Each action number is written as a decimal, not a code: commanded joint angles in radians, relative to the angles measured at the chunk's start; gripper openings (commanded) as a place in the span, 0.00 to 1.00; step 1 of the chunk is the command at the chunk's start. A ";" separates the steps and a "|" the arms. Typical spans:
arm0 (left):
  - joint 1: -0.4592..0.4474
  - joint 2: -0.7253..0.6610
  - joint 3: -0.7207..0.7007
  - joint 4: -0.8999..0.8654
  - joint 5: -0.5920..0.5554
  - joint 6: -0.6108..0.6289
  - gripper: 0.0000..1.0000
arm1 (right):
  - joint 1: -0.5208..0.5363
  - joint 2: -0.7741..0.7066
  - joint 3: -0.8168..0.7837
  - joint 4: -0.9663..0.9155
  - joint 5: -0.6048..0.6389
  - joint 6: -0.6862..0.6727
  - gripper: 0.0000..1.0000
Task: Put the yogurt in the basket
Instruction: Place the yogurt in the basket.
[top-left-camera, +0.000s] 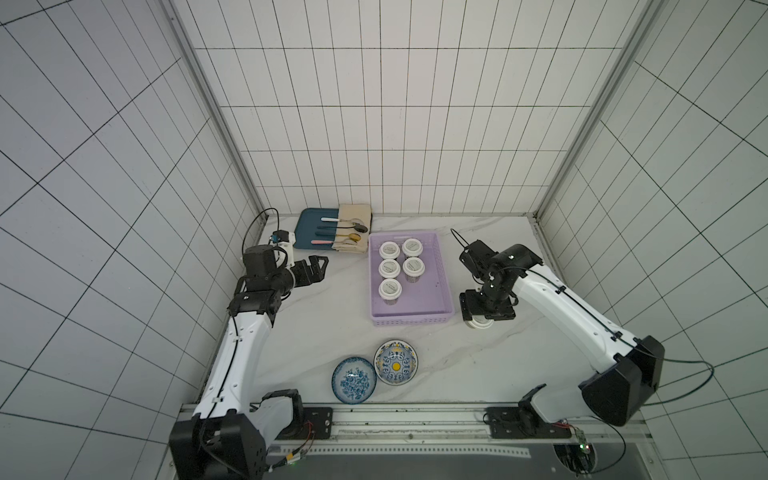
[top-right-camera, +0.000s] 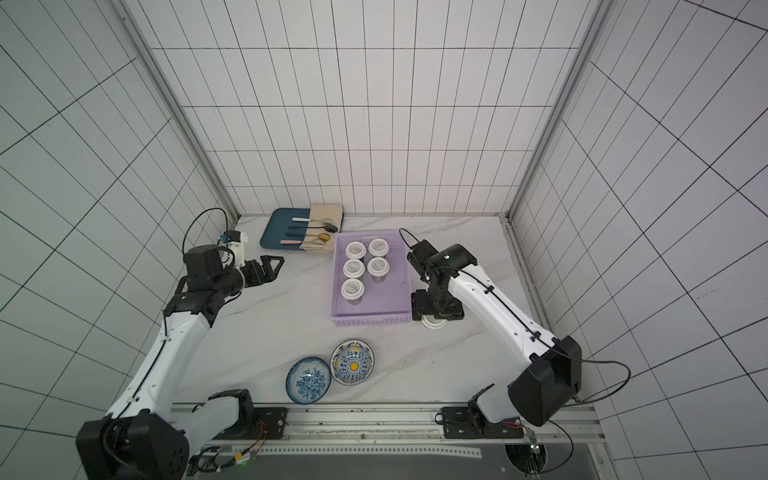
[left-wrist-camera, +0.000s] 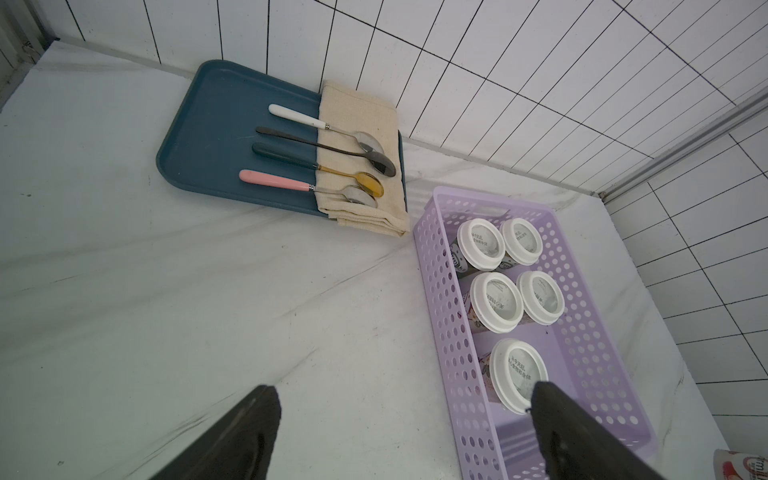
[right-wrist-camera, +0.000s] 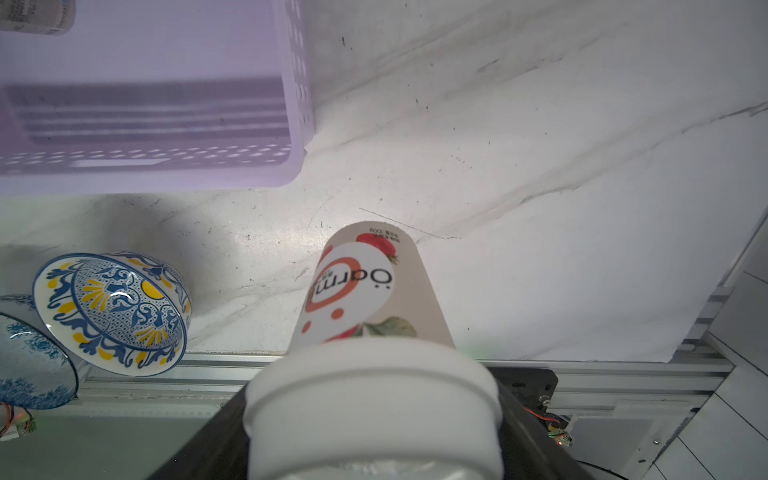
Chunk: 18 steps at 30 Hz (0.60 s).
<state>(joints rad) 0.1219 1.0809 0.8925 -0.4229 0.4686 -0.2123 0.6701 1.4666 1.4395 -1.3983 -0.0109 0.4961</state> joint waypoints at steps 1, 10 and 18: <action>0.010 -0.021 -0.008 0.018 -0.003 0.015 0.98 | 0.012 0.051 0.091 -0.027 0.019 -0.033 0.80; 0.018 -0.040 -0.006 0.006 -0.007 0.018 0.98 | 0.023 0.219 0.288 0.024 -0.018 -0.042 0.80; 0.022 -0.053 -0.017 0.014 -0.006 0.022 0.98 | 0.068 0.420 0.471 0.046 -0.041 -0.061 0.80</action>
<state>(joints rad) 0.1387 1.0500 0.8848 -0.4229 0.4656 -0.2043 0.7166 1.8397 1.8496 -1.3521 -0.0345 0.4541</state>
